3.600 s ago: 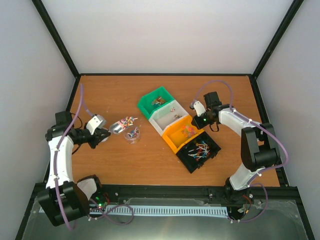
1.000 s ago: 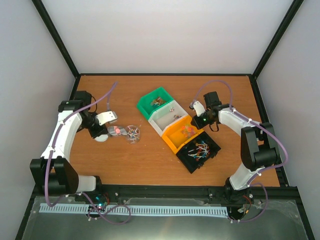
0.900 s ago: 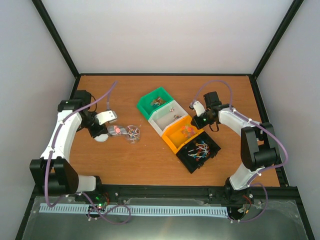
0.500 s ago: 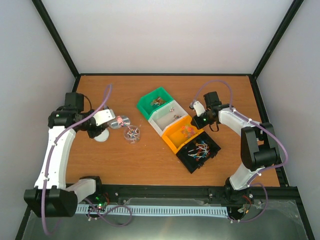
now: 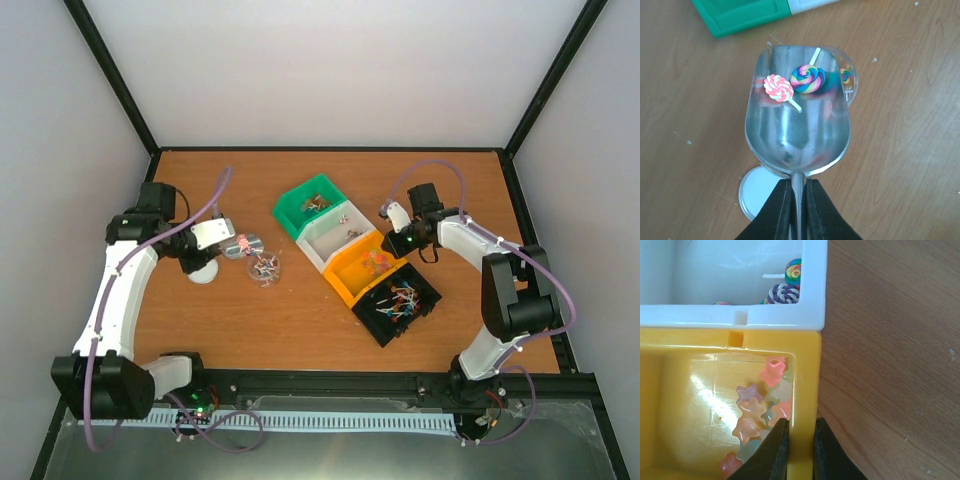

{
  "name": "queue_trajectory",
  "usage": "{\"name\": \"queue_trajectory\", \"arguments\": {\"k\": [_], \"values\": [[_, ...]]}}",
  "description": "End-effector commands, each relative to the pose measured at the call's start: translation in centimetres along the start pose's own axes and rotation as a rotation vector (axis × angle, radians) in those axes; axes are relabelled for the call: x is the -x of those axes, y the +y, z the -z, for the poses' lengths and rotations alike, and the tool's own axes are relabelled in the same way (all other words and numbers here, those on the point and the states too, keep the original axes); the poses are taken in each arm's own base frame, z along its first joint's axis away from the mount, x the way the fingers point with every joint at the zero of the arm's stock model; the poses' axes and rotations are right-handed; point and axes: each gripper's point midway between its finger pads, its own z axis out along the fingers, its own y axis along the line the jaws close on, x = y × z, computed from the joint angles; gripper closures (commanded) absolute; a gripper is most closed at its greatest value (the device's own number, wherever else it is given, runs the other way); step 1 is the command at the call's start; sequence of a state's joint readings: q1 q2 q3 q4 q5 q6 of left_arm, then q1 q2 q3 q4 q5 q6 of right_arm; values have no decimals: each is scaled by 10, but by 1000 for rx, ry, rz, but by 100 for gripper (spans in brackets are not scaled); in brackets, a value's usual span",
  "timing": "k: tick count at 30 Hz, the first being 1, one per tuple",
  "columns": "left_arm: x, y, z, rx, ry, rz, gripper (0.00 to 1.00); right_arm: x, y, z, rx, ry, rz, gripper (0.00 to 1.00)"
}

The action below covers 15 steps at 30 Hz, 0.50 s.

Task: Pack the candies

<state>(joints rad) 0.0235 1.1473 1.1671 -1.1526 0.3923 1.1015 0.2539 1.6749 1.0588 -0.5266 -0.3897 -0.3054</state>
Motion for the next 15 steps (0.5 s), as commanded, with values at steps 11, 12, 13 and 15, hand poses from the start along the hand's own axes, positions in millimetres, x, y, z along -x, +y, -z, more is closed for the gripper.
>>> {"name": "queue_trajectory", "arguments": {"k": [11, 12, 13, 15], "values": [[-24, -19, -32, -86, 281, -92, 99, -20, 12, -11, 63, 65, -7, 97], [-24, -17, -34, -85, 297, -90, 99, -20, 12, -11, 63, 64, -6, 97], [-24, -14, -35, -82, 310, -84, 99, -19, 12, -11, 62, 62, -7, 97], [-21, -10, -36, -78, 324, -75, 99, -19, 12, -10, 62, 61, -4, 97]]}}
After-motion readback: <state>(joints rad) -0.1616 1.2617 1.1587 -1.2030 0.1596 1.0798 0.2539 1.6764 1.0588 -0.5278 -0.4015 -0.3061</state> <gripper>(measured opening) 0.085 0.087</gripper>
